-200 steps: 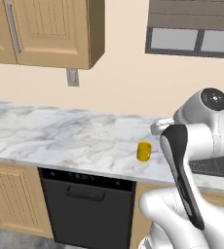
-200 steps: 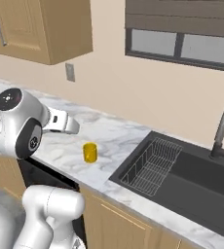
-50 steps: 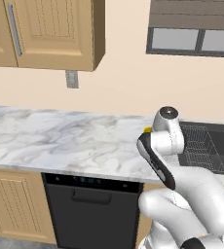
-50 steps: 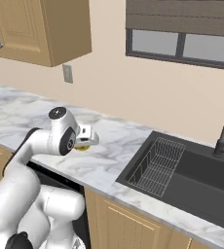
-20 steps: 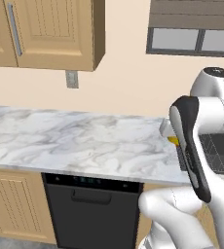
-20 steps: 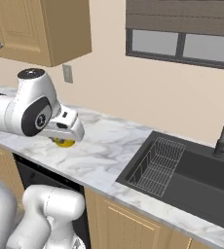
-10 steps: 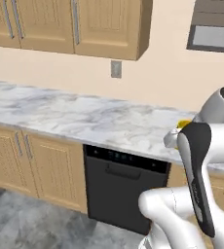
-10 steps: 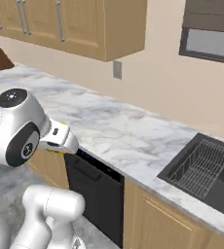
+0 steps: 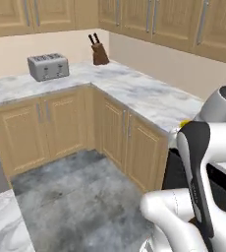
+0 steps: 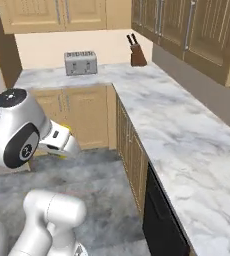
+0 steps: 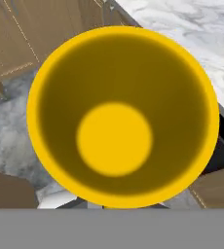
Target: Clear the mugs and bowl far away from the sink.
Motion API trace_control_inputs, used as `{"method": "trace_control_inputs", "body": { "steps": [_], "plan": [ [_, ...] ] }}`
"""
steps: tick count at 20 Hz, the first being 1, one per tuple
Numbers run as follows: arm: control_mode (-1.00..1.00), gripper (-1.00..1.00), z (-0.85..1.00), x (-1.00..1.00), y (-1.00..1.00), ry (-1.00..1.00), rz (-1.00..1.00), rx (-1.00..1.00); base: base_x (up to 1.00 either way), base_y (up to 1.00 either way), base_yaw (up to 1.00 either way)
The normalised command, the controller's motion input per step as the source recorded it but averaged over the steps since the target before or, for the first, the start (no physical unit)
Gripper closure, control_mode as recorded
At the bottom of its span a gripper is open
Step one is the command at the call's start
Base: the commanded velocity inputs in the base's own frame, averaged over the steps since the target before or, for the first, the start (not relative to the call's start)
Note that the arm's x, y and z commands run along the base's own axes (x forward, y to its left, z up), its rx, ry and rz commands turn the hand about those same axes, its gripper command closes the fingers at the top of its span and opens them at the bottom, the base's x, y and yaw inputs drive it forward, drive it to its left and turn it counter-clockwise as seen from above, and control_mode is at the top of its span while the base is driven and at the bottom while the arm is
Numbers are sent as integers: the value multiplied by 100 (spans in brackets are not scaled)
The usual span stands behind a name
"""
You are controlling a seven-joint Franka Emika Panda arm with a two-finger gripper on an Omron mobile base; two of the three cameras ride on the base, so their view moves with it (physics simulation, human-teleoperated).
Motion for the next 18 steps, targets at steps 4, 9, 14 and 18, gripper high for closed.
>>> {"method": "trace_control_inputs", "body": {
  "steps": [4, 9, 14, 18],
  "plan": [
    [100, 100, 0, 0, 0, 0, 0, 0, 0, 0, 100],
    [100, 100, 0, 0, 0, 0, 0, 0, 0, 0, 100],
    [100, 100, 0, 0, 0, 0, 0, 0, 8, 0, 100],
    [100, 100, 0, 0, 0, 0, 0, 0, 55, 0, 96]
  ]
}}
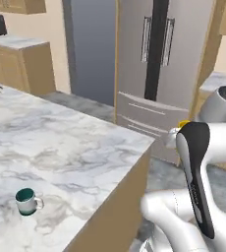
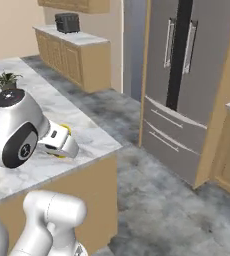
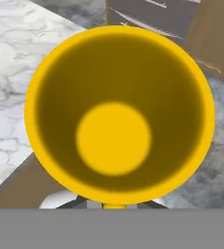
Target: Clear the mugs and bowl far away from the sink.
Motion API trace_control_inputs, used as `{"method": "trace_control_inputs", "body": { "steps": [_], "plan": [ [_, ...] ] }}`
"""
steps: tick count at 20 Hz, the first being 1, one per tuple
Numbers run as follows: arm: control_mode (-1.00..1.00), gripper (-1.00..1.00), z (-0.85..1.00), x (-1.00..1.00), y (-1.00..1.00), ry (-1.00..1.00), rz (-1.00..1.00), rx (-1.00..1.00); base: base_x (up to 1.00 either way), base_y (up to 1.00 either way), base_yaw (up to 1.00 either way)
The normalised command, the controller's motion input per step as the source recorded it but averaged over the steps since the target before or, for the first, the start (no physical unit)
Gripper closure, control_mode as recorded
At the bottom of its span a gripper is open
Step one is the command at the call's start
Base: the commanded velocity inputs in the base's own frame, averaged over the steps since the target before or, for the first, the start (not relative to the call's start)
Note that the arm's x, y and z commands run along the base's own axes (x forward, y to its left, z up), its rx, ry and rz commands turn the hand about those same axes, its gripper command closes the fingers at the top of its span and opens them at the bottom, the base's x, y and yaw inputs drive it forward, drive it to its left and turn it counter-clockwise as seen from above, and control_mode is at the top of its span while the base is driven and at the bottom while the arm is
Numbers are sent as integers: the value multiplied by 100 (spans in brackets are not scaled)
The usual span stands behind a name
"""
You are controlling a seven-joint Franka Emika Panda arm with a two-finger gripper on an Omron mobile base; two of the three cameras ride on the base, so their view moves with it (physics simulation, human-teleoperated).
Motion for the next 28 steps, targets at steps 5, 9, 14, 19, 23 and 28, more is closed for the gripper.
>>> {"method": "trace_control_inputs", "body": {
  "steps": [5, 9, 14, 19, 23, 28],
  "plan": [
    [100, 100, 0, 0, 0, 0, 0, 0, 50, -17, 92],
    [100, 100, 0, 0, 0, 0, 0, 0, 68, -18, 84],
    [100, 100, 0, 0, 0, 0, 0, 0, 52, 7, 74],
    [100, 100, 0, 0, 0, 0, 0, 0, 61, -4, 40],
    [100, 100, 0, 0, 0, 0, 0, 0, 92, 23, 34],
    [-100, 100, -3, 17, 0, 4, 7, 0, 67, 12, 22]
  ]
}}
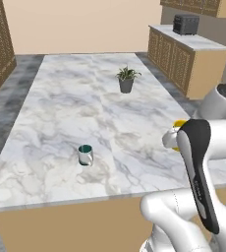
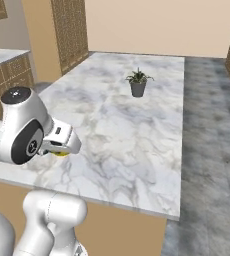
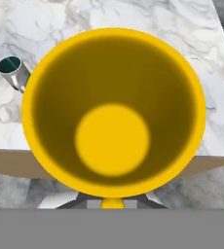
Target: Clear the mugs and bowl far away from the sink.
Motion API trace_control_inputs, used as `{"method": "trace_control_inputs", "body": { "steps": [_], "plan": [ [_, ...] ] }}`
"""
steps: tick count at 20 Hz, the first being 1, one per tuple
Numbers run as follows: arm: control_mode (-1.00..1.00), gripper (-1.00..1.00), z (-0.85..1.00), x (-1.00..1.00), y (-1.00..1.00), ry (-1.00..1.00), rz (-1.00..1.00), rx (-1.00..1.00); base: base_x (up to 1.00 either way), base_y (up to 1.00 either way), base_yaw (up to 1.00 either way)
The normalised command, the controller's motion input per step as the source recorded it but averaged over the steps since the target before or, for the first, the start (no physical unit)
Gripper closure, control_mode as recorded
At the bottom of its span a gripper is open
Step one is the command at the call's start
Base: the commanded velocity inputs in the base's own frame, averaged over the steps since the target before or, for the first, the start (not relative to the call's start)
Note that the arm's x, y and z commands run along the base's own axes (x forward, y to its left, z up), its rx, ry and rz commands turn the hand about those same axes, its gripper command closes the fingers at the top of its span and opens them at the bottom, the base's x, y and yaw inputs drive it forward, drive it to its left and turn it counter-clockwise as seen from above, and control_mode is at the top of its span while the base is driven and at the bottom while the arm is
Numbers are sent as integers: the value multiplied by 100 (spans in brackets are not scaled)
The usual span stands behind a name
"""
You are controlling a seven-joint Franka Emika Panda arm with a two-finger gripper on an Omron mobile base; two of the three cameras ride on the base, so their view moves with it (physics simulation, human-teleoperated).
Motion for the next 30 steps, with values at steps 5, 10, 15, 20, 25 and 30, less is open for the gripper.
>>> {"method": "trace_control_inputs", "body": {
  "steps": [5, 10, 15, 20, 25, 30],
  "plan": [
    [-100, 100, -34, 99, 0, 21, 31, 0, 0, 0, 0],
    [-100, 100, -38, 65, 5, 11, 12, -3, 0, 0, 0],
    [-100, 100, -50, 43, 4, 0, 0, -1, 0, 0, 0],
    [-100, 100, -69, 26, 0, -4, 0, 0, 0, 0, 0],
    [-100, 100, -61, 44, 0, -6, 0, 0, 0, 0, 0],
    [-100, 100, -42, 50, 0, -11, 0, 0, 0, 0, 0]
  ]
}}
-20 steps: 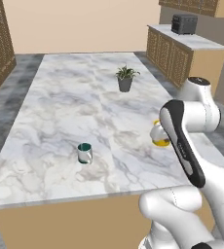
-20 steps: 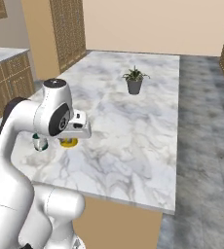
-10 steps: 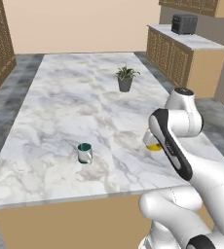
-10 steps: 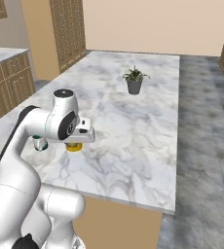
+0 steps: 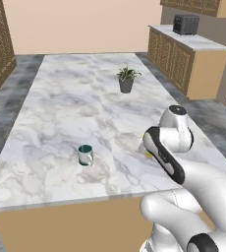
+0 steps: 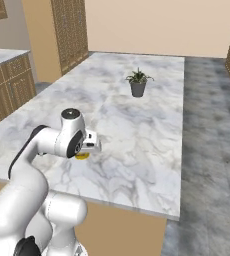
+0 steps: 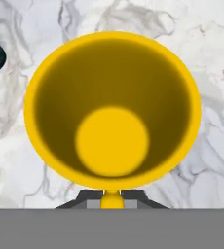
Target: Clear the mugs and bowl far away from the sink.
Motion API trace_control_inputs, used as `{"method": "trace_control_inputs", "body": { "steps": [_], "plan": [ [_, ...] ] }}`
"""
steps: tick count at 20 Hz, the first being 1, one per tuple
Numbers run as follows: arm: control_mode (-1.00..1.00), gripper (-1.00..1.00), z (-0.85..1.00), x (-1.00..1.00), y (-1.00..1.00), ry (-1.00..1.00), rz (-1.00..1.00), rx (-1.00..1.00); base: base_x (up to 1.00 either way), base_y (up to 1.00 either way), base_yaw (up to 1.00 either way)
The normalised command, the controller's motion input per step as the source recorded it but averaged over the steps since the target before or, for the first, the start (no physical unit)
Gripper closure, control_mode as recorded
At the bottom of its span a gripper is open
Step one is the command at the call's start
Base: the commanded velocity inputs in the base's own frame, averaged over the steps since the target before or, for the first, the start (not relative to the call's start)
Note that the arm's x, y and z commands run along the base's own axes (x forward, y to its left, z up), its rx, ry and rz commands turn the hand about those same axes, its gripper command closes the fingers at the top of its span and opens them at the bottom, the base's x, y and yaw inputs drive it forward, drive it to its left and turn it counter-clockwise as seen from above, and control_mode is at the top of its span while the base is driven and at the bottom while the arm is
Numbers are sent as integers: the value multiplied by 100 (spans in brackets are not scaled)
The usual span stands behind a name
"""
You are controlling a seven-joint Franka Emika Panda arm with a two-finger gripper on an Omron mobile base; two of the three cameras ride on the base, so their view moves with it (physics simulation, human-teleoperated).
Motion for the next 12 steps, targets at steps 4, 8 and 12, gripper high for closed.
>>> {"method": "trace_control_inputs", "body": {
  "steps": [4, 8, 12],
  "plan": [
    [-100, 100, -39, 54, 0, -8, 0, 0, 0, 0, 0],
    [-100, 100, -31, 37, 0, 0, 2, 0, 0, 0, 0],
    [-100, 100, -21, 33, 0, 3, 0, 0, 0, 0, 0]
  ]
}}
